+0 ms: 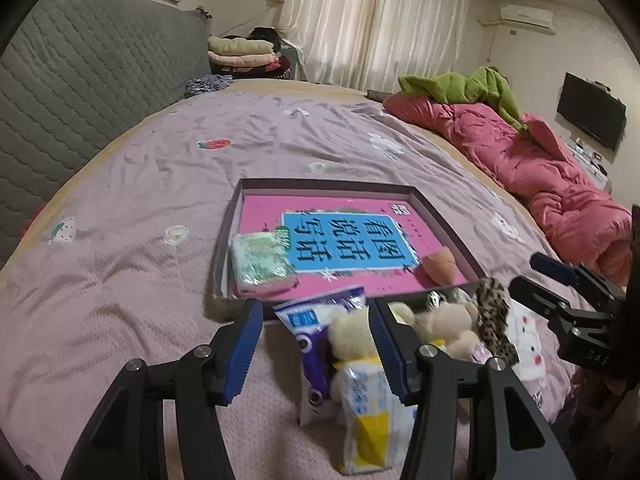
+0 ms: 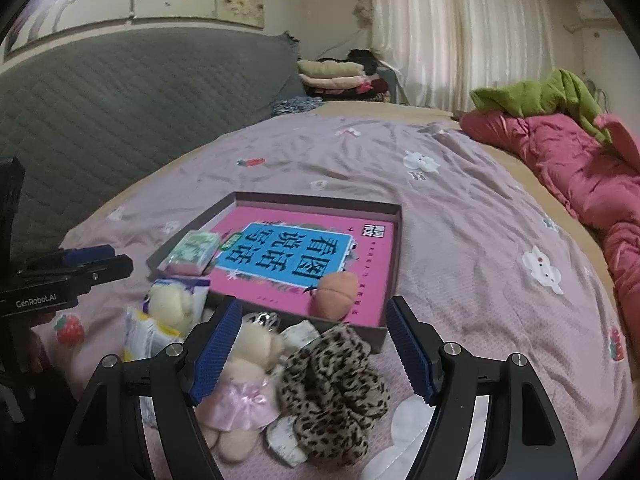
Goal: Organize soft objects
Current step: 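Move both grippers back toward the snack bag and leopard scrunchie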
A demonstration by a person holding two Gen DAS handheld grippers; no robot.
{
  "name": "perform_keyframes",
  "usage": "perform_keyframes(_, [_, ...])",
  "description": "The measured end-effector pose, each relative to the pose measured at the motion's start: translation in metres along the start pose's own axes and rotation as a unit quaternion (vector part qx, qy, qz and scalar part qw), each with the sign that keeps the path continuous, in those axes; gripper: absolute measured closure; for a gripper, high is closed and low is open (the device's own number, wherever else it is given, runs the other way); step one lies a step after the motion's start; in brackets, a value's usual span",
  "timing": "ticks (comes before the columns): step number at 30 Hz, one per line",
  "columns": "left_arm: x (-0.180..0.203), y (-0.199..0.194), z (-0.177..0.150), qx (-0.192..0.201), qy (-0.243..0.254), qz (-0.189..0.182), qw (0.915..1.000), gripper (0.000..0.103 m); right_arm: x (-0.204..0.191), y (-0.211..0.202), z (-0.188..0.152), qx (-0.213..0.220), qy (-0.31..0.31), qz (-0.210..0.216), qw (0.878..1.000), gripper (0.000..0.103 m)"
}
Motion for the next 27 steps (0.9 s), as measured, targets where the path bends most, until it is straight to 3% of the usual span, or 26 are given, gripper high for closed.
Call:
perform_keyframes(20, [0.043, -0.006, -0.053, -0.063, 0.028, -0.046, 0.9966, 0.048, 0.010, -0.025, -0.024, -0.019, 0.051, 0.002, 0.998, 0.027])
perform_keyframes(27, [0.050, 0.004, -0.069, -0.091, 0.037, -0.046, 0.9941, 0.048, 0.018, -0.024, -0.033, -0.032, 0.067, -0.001, 0.997, 0.027])
Point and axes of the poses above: each gripper's, at about its wrist camera, not at the fingertips, and y roughly the way its jaws point, x to its right, z to its top, the point moved 7 cm from there along y, roughly the way its jaws point, and after that the axes turned 3 degrees about -x, right-handed, at the moved point
